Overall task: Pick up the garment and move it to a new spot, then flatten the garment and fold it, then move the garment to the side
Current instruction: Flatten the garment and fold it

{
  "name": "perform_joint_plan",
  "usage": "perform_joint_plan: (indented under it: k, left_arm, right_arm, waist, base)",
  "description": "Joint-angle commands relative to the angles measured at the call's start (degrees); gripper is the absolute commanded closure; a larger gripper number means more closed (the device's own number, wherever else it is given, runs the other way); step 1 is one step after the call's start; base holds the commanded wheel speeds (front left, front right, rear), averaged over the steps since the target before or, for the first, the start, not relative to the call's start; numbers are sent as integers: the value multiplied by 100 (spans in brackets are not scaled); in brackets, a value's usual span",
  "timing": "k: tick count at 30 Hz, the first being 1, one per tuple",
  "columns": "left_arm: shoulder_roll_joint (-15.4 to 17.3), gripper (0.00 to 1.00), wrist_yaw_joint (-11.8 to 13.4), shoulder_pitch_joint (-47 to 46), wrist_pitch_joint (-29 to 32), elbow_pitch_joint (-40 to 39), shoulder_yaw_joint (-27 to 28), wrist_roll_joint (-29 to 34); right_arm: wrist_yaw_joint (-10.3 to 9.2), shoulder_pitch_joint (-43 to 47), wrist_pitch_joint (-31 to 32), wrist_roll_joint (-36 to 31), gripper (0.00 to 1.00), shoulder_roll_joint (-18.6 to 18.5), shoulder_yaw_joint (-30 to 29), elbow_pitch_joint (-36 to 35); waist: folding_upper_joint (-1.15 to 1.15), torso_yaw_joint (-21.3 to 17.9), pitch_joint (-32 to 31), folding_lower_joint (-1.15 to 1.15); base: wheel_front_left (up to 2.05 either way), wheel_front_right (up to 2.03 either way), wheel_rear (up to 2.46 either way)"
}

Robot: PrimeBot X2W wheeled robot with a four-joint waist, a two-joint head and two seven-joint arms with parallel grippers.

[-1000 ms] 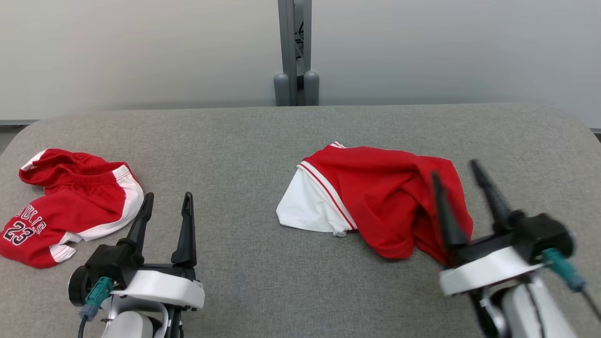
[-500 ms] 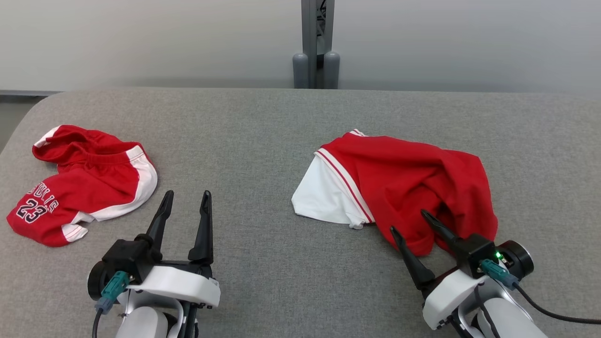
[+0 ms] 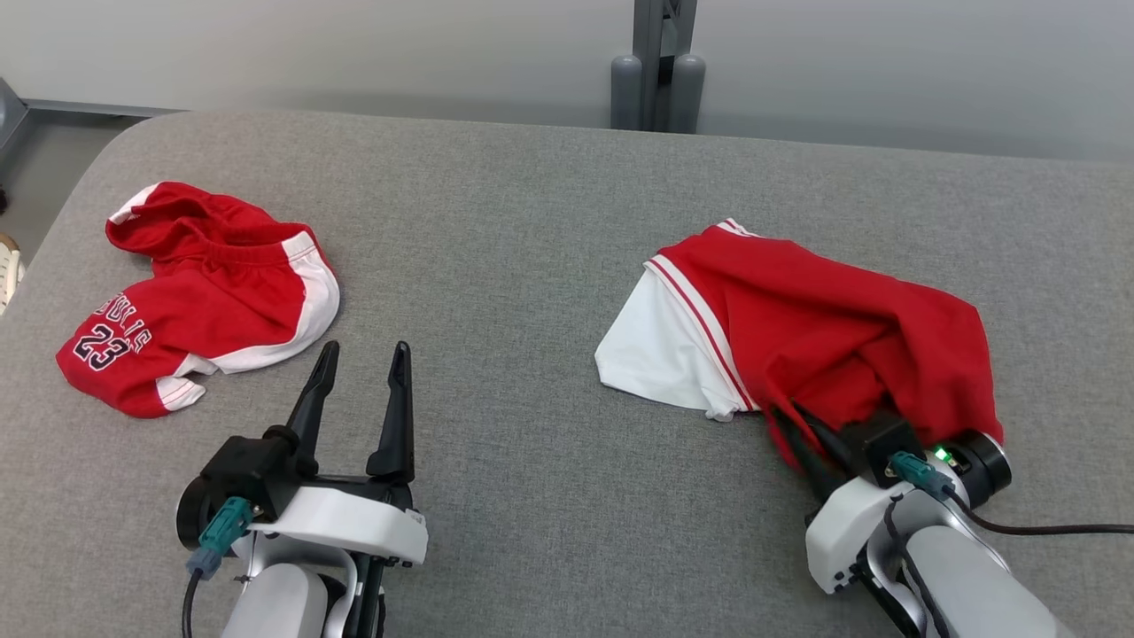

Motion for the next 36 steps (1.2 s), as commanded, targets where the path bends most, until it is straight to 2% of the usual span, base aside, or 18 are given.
perform_joint_plan:
  k: [1,7,11,15,18,21,22,25,27,29,30,31,34,36]
  left_arm:
    - [20,0,27,-80,0,3,4,-34]
    - [18,0,17,26,0,60,69,-20]
    - [19,0,-11,78,0,84,85,10]
    - [19,0,-45,155,0,119,80,20]
    - [21,0,-50,200,0,172,80,-7]
    - [20,0,-42,259,0,191,96,-30]
    - [20,0,-32,312,0,195,108,-40]
    - [19,0,-20,316,0,194,127,-49]
    - [19,0,-15,317,0,198,117,-62]
    - [21,0,-13,289,0,198,101,-70]
    - [16,0,-12,269,0,193,87,-69]
    - [16,0,-12,269,0,193,87,-69]
    - [21,0,-9,221,0,185,70,-75]
    - [18,0,-4,184,0,185,57,-71]
  right_arm:
    - [-1,-74,-30,18,100,-26,-15,-81]
    - [-1,-51,-29,151,100,-80,-64,-781]
    - [-1,68,-29,253,100,-133,-190,-1583]
    - [-1,85,-30,587,100,-299,75,-2468]
    - [0,-26,-29,1015,100,-371,459,-3055]
    - [0,-192,-31,1765,100,-358,640,-3757]
    - [-1,-269,-30,2263,100,-337,495,-4206]
    - [-1,-211,-30,2931,100,-208,-274,-4543]
    - [0,22,-29,3491,100,-30,-975,-4380]
    - [1,175,-20,3699,100,-131,-1483,-3863]
    - [1,251,-15,3753,100,-199,-1595,-3417]
    - [1,251,-15,3753,100,-199,-1595,-3417]
    - [2,344,168,3930,100,-312,-1769,-1971]
    - [5,243,190,3771,100,-489,-1798,-1142]
  waist:
    - [0,15,13,0]
    - [0,-120,-149,0]
    - [0,-312,-347,0]
    - [0,-487,-536,0]
    - [0,-575,-660,0]
    - [0,-636,-744,0]
    - [0,-668,-766,0]
    - [0,-703,-765,0]
    - [0,-707,-751,0]
    - [0,-695,-726,0]
    - [0,-686,-709,0]
    - [0,-686,-709,0]
    - [0,-676,-647,0]
    - [0,-669,-585,0]
  base:
    - [0,0,0]
    - [0,0,0]
    - [0,0,0]
    - [0,0,0]
    - [0,0,0]
    - [0,0,0]
    - [0,0,0]
    - [0,0,0]
    - [0,0,0]
    - [0,0,0]
    - [0,0,0]
    - [0,0,0]
    - [0,0,0]
    - [0,0,0]
